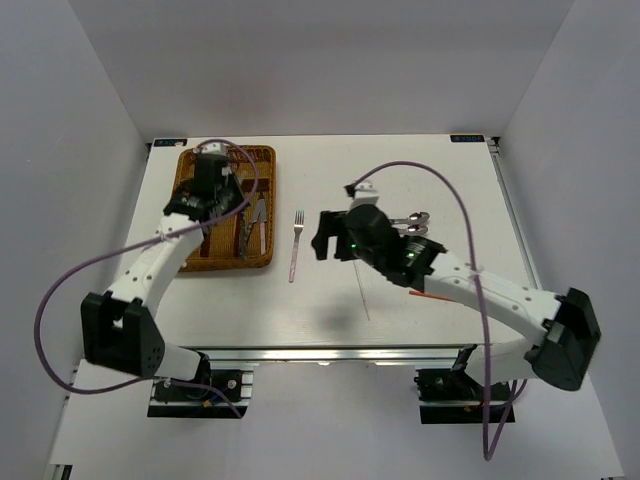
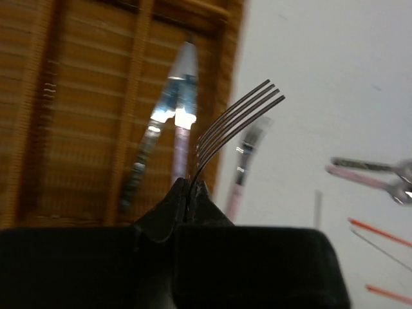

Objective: Sort the eating utensils into containers

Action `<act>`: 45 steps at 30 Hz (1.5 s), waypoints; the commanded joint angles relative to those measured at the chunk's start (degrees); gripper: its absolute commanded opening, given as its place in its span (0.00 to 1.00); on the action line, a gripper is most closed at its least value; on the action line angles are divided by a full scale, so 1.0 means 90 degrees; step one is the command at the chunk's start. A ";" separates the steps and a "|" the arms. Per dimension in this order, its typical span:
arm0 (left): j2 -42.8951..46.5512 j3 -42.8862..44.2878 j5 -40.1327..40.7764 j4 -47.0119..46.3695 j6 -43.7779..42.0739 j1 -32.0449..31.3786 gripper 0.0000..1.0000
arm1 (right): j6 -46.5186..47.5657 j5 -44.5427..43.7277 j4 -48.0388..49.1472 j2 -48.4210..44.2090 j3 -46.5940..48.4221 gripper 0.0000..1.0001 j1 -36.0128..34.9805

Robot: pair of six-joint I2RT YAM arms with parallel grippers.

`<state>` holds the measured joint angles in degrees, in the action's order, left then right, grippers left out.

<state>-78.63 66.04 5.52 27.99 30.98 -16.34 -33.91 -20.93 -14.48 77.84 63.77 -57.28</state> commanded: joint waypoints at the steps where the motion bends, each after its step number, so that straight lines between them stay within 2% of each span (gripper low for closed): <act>1: -0.0626 0.1124 0.1093 0.1234 -0.0951 0.0633 0.00 | 0.0145 -0.0068 0.0085 -0.0747 -0.0405 0.89 0.0406; 5: -0.1856 0.1870 0.1350 0.1149 -0.1274 0.0897 0.00 | 0.0340 0.0157 0.0183 -0.1042 -0.0737 0.89 0.0622; 9: -0.2569 0.2270 0.1467 0.0933 -0.1440 0.0966 0.00 | 0.0516 0.0148 0.0047 -0.1022 -0.0835 0.89 0.0729; 15: -0.3274 0.2789 0.1817 0.1177 -0.1597 0.1063 0.00 | 0.0555 0.0343 0.0300 -0.0769 -0.0943 0.89 0.0856; 17: -0.3304 0.2741 0.1741 0.1177 -0.1577 0.1093 0.04 | 0.0555 0.0440 0.0310 -0.0457 -0.0787 0.89 0.0866; 18: -0.3314 0.2653 0.1740 0.1168 -0.1529 0.1093 0.17 | 0.0526 0.0489 0.0310 -0.0340 -0.0709 0.89 0.0866; 21: -0.3226 0.2555 0.1730 0.1109 -0.1480 0.1102 0.40 | 0.0389 0.0869 0.0485 0.0275 -0.0367 0.89 0.0876; 22: -0.3130 0.2516 0.1692 0.1090 -0.1451 0.1102 0.53 | 0.0408 0.1141 0.1018 0.0625 -0.0367 0.89 0.0895; 23: -0.3071 0.2525 0.1682 0.1089 -0.1431 0.1112 0.61 | 0.0428 0.1704 0.1207 0.0831 -0.0270 0.89 0.0895; 25: -0.2915 0.2516 0.1585 0.1109 -0.1402 0.1112 0.74 | 0.0263 0.1953 0.1219 0.1589 0.0110 0.89 0.0857; 26: -0.2711 0.2506 0.1594 0.1119 -0.1382 0.1112 0.78 | 0.0194 0.1713 0.0774 0.1875 0.0731 0.89 0.0798; 27: -0.2583 0.2496 0.1623 0.1157 -0.1353 0.1112 0.86 | 0.0155 0.1430 0.0450 0.2149 0.1114 0.89 0.0614; 28: -0.2437 0.2477 0.1652 0.1264 -0.1275 0.1112 0.98 | 0.0010 0.1050 0.0099 0.2674 0.1485 0.86 0.0506; 29: -0.2097 0.2457 0.1730 0.1323 -0.1236 0.1103 0.98 | -0.0089 0.0447 -0.0417 0.2920 0.2108 0.85 0.0340; 31: -0.1647 0.2321 0.1750 0.1382 -0.1109 0.1112 0.98 | -0.0342 0.0042 -0.0753 0.3505 0.2600 0.80 0.0251; 34: -0.0534 0.1649 0.1857 0.1247 -0.0992 0.1102 0.98 | -0.0645 -0.0574 -0.1086 0.4034 0.3119 0.73 0.0134; 35: -0.0241 0.1144 0.1896 0.1178 -0.0982 0.1112 0.98 | -0.0685 -0.0739 -0.1067 0.4133 0.3178 0.71 0.0114; 36: 0.0332 0.0878 0.1897 0.1032 -0.1011 0.1103 0.98 | -0.0734 -0.0770 -0.1096 0.4250 0.3236 0.69 0.0114; 37: 0.0590 0.0633 0.1897 0.0992 -0.1020 0.1112 0.98 | -0.0744 -0.0780 -0.1125 0.4493 0.3382 0.62 0.0114; 38: 0.0824 0.0215 0.1926 0.0963 -0.1021 0.1112 0.98 | -0.0744 -0.0790 -0.1164 0.4631 0.3490 0.60 0.0095; 40: 0.1351 -0.0129 0.1887 0.0894 -0.1030 0.1102 0.98 | -0.0734 -0.0809 -0.1388 0.5049 0.3879 0.58 0.0085; 45: 0.1871 -0.0823 0.1750 0.0738 -0.1050 0.1102 0.98 | -0.0734 -0.0809 -0.1672 0.5754 0.4525 0.57 0.0075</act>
<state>-62.19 61.47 21.87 35.55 21.30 -6.55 -39.27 -25.78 -26.28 128.53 100.88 -56.62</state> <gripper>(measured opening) 0.982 0.571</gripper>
